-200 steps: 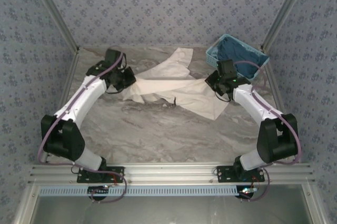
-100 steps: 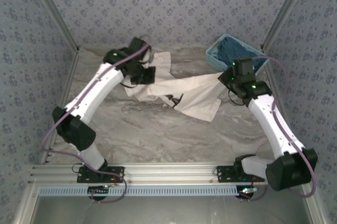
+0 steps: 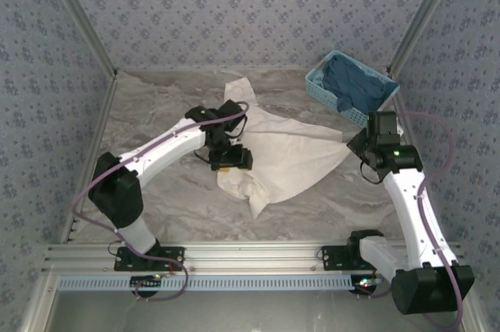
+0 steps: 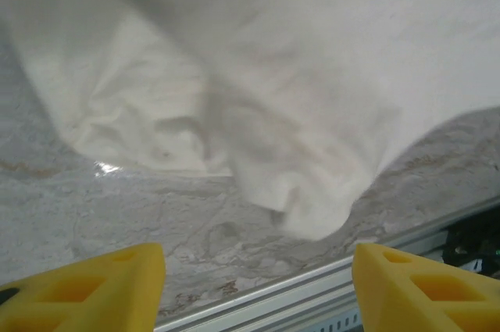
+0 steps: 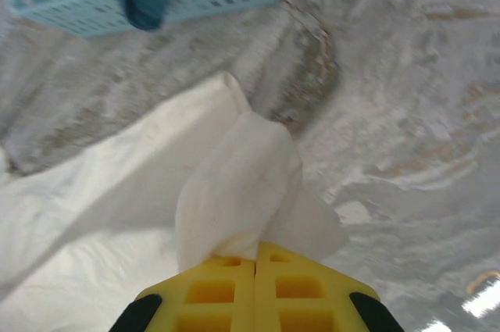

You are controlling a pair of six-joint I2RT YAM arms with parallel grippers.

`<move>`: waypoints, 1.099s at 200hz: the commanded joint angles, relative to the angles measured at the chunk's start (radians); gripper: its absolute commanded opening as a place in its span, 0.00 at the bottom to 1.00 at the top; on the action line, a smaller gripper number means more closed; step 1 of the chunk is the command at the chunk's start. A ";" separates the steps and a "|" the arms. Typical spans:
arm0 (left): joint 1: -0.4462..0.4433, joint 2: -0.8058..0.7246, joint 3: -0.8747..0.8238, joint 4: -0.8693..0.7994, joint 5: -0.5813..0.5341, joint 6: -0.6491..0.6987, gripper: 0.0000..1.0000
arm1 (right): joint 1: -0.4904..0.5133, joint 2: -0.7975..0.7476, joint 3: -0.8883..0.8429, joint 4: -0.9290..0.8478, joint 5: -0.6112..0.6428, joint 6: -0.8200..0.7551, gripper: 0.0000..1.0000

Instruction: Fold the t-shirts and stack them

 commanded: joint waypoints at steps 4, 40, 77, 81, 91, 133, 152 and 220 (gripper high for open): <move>0.068 -0.126 -0.160 0.051 -0.009 -0.154 0.64 | -0.029 0.002 -0.040 -0.072 0.045 -0.024 0.00; 0.165 -0.173 -0.368 0.272 0.066 -0.242 0.64 | -0.040 0.014 -0.074 -0.048 0.025 -0.035 0.00; 0.167 -0.053 -0.390 0.400 0.065 -0.244 0.61 | -0.040 0.029 -0.073 -0.022 0.001 -0.029 0.00; 0.166 -0.042 -0.391 0.407 0.054 -0.242 0.59 | -0.040 0.030 -0.073 -0.018 -0.001 -0.029 0.00; 0.167 -0.017 -0.392 0.436 0.040 -0.233 0.56 | -0.040 0.034 -0.069 -0.008 -0.003 -0.029 0.00; 0.167 0.070 -0.352 0.484 -0.015 -0.203 0.08 | -0.039 0.028 -0.056 0.023 -0.006 -0.032 0.00; 0.165 0.008 -0.338 0.426 -0.086 -0.191 0.00 | -0.038 0.022 -0.039 0.017 -0.017 -0.052 0.00; 0.180 -0.387 -0.324 0.113 -0.163 -0.135 0.00 | -0.048 0.015 0.049 0.037 0.021 -0.141 0.00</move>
